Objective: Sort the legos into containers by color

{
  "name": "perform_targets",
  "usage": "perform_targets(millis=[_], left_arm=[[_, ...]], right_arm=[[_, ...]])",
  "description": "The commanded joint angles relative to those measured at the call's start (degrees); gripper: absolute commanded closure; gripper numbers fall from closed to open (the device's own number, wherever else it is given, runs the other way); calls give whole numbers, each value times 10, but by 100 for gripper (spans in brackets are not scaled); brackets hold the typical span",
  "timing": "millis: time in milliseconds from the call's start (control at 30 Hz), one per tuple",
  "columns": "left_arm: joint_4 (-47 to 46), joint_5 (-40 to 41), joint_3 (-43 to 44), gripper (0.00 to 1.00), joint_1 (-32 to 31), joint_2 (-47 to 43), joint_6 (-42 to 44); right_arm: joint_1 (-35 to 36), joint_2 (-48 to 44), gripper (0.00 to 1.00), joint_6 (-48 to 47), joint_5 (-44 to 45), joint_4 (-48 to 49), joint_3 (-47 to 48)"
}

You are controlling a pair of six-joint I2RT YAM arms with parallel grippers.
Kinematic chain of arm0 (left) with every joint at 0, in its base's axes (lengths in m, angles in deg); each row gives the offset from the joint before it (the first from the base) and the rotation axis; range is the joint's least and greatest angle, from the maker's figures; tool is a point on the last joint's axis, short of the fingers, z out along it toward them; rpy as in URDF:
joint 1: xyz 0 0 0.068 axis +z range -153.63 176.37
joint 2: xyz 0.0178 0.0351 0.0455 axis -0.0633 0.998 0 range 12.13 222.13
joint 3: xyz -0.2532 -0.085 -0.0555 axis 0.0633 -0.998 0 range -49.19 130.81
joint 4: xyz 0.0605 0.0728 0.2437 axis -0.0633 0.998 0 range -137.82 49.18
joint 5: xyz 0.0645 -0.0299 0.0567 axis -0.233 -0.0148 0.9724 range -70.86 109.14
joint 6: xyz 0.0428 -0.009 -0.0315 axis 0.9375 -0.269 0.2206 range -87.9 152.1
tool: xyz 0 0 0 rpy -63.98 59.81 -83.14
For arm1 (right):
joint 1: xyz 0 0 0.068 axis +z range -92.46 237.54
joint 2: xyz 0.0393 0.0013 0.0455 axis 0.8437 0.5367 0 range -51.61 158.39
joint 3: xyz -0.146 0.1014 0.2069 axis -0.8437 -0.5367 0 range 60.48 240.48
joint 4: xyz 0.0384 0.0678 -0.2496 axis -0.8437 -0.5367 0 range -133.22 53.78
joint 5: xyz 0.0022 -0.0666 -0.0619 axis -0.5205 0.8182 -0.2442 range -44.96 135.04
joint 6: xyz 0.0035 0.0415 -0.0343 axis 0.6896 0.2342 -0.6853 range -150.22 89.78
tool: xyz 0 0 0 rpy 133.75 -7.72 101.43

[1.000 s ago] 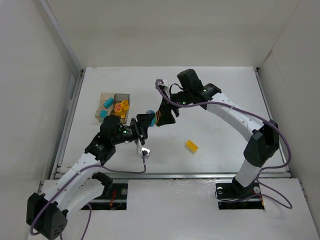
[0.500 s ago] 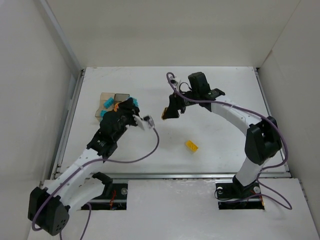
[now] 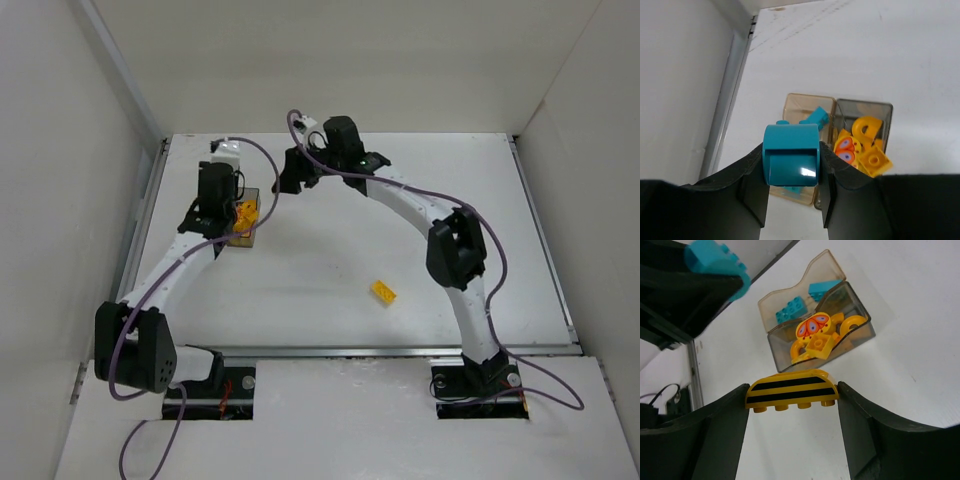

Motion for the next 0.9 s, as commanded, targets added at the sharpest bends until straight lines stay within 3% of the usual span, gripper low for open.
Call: perform_targets(millis=[0, 233, 367, 567, 600, 733, 867], left_arm=[[7, 22, 37, 100, 39, 10, -153], [7, -33, 14, 99, 84, 40, -194], [12, -45, -15, 88, 84, 53, -199], [-8, -17, -62, 53, 90, 59, -205], [-14, -8, -72, 41, 90, 59, -199], [-40, 49, -78, 19, 90, 59, -188], [-40, 66, -70, 11, 90, 59, -182]], right_arm=[[6, 54, 95, 52, 49, 45, 96], [26, 139, 96, 95, 50, 93, 180], [50, 162, 96, 95, 63, 130, 185], [81, 204, 95, 95, 90, 146, 219], [81, 210, 95, 95, 90, 146, 225], [94, 222, 90, 95, 131, 154, 225], [100, 227, 90, 95, 180, 154, 218]])
